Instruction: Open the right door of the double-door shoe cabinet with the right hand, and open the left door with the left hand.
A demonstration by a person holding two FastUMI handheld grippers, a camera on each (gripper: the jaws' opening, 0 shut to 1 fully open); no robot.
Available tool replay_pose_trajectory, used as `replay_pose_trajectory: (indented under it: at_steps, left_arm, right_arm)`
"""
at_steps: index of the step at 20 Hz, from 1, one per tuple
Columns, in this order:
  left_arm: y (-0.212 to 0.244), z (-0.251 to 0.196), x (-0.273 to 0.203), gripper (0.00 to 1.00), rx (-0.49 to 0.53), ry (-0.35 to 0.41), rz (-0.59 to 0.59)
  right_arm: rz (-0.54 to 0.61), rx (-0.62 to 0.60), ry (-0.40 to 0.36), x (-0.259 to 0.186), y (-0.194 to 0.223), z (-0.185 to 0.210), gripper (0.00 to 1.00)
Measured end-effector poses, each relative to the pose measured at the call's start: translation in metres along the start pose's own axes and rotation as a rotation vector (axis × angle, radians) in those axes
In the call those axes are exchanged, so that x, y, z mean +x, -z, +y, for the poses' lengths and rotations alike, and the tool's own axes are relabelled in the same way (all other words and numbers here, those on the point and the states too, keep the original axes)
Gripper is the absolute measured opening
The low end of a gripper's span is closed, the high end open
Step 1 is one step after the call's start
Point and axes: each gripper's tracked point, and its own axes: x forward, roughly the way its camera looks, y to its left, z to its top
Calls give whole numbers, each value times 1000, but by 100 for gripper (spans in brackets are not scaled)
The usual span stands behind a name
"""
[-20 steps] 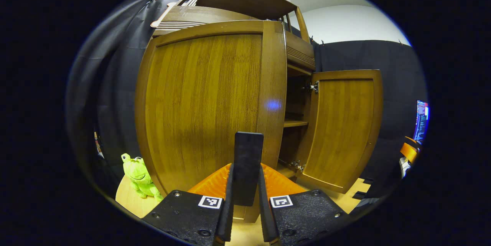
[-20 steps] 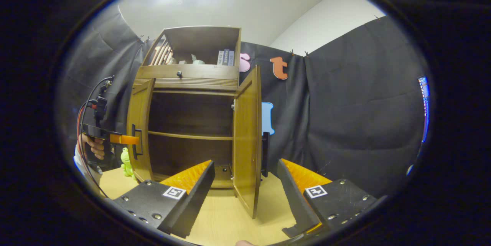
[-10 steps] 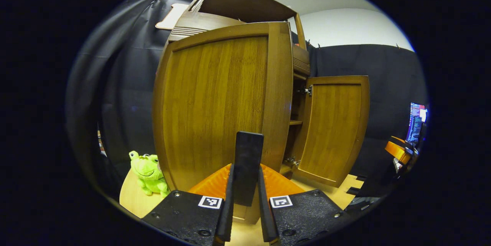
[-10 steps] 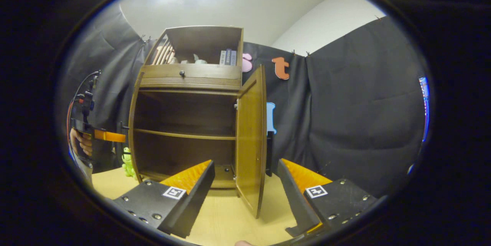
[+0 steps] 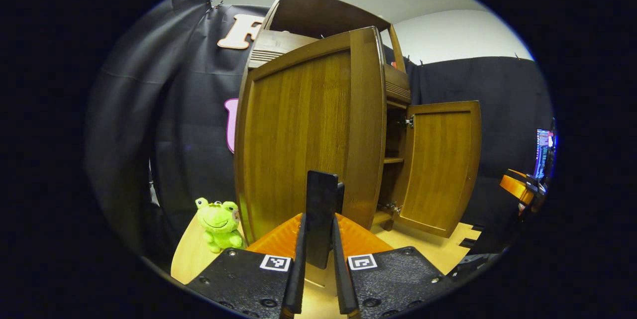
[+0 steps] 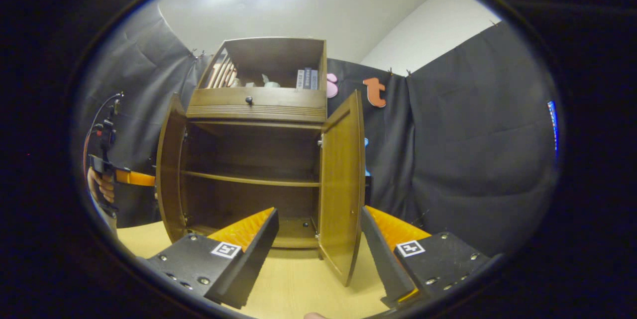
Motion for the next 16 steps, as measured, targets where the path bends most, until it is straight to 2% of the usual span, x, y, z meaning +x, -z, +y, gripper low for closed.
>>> replay_pose_trajectory:
  at_steps: [3, 7, 9, 12, 16]
  left_arm:
    - [1, 11, -11, 24, 15, -41, 6]
    - [-2, 25, -24, 14, 44, -97, 7]
    - [-3, 33, -29, 17, 53, -118, 7]
    - [-5, 49, -38, 12, 80, -173, 6]
    - [-7, 80, -49, 8, 96, -246, 15]
  right_arm:
    - [27, 44, -71, 2, 7, 20, 98]
    - [49, 65, -95, 8, 13, 27, 98]
    - [63, 68, -97, 10, 17, 29, 98]
    - [76, 81, -111, 12, 20, 37, 98]
    - [80, 135, -169, 14, 19, 57, 98]
